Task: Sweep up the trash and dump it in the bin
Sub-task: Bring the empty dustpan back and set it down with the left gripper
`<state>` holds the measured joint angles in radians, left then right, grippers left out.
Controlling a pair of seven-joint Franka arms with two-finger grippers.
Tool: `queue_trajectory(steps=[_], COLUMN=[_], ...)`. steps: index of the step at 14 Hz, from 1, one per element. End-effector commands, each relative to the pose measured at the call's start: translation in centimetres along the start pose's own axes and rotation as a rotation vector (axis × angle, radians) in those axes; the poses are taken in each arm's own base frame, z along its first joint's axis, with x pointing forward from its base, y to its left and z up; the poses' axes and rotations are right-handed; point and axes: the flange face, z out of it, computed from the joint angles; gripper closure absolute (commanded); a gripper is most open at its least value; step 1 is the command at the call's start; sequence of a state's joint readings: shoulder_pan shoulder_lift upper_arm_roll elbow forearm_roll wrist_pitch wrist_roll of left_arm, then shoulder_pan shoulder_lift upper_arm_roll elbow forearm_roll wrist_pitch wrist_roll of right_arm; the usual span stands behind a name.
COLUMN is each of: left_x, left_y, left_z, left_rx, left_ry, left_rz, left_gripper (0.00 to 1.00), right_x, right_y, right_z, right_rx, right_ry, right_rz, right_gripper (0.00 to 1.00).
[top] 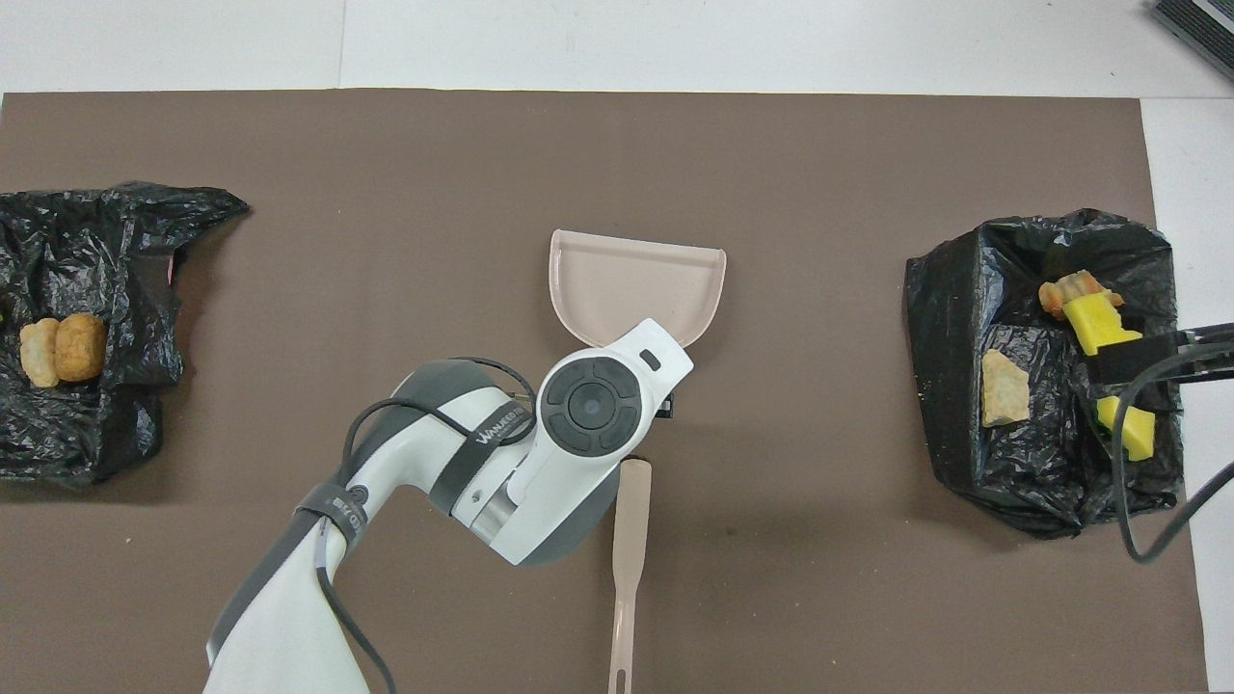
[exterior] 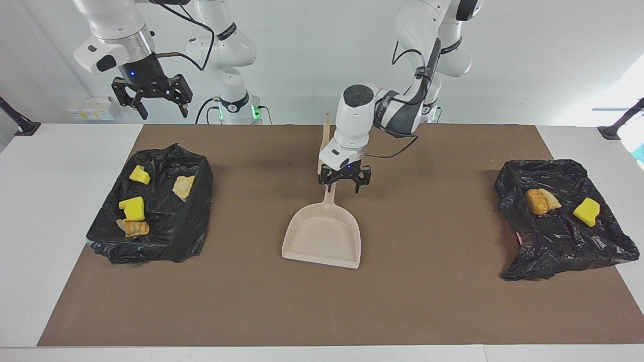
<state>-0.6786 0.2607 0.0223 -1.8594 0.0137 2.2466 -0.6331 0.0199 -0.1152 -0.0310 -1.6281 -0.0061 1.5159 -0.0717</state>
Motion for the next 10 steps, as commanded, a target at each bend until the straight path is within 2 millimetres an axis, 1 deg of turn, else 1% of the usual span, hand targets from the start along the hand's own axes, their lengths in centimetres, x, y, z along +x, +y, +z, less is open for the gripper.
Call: queue_trajectory(steps=[1, 2, 3, 5, 7, 8, 10], left_x=[1.8, 2.9, 3.9, 5.1, 6.9, 7.4, 8.4], left_y=[-3.9, -5.6, -7.4, -10.3, -14.9, -16.8, -21.5], left_z=[-2.5, -3.7, -4.5, -5.9, -7.4, -8.1, -9.3], left_rx=[0.000, 0.000, 0.005, 0.018, 0.024, 0.027, 0.035], left_ry=[-0.011, -0.004, -0.004, -0.015, -0.011, -0.009, -0.011], left_rz=[-0.068, -0.098, -0.117, -0.062, 0.005, 0.045, 0.099], left_gripper=[0.00, 0.00, 0.00, 0.00, 0.00, 0.00, 0.00], right_x=[-0.4, -0.4, -0.4, -0.4, -0.4, -0.4, -0.4], right_y=[0.0, 0.0, 0.0, 0.0, 0.1, 0.0, 0.0], right_z=[-0.1, -0.1, -0.1, -0.1, -0.1, -0.1, -0.1], right_rx=[0.019, 0.019, 0.019, 0.019, 0.019, 0.019, 0.019], right_ry=[0.008, 0.008, 0.008, 0.008, 0.008, 0.008, 0.008], right_rz=[0.014, 0.014, 0.014, 0.014, 0.015, 0.014, 0.014], right_gripper=[0.00, 0.00, 0.00, 0.00, 0.00, 0.00, 0.00])
